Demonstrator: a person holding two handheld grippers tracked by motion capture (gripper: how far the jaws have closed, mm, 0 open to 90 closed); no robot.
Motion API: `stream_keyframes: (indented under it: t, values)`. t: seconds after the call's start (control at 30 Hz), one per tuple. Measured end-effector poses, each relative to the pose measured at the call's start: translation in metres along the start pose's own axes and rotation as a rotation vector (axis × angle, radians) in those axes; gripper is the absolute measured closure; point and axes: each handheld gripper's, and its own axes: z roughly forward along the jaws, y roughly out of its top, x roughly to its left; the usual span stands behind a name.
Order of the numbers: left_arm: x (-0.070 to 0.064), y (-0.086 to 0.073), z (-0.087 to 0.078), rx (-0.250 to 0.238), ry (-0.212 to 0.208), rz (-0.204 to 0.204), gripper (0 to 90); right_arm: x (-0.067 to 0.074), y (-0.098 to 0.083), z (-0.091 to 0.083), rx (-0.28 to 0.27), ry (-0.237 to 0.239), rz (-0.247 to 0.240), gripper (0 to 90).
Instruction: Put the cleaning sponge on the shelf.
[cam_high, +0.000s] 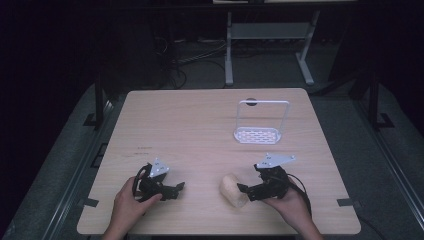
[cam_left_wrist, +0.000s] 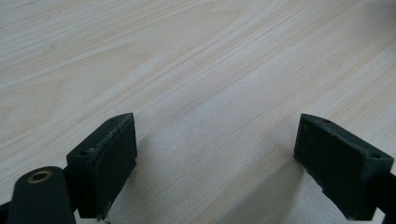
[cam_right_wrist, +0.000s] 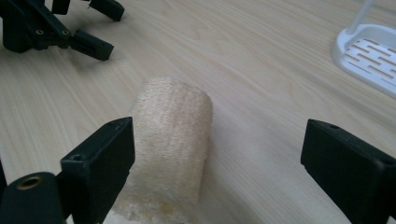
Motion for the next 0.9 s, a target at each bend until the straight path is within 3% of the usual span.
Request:
stream_keyframes:
  t: [0.37, 0.9]
  values:
    - [0.0, 0.0, 0.0, 0.0, 0.0, 0.0, 12.6, 0.015, 0.001, 0.008, 0.01, 0.046, -0.011, 9.8]
    - [0.0, 0.0, 0.0, 0.0, 0.0, 0.0, 12.6, 0.028, -0.004, 0.028, 0.049, 0.069, -0.012, 9.8]
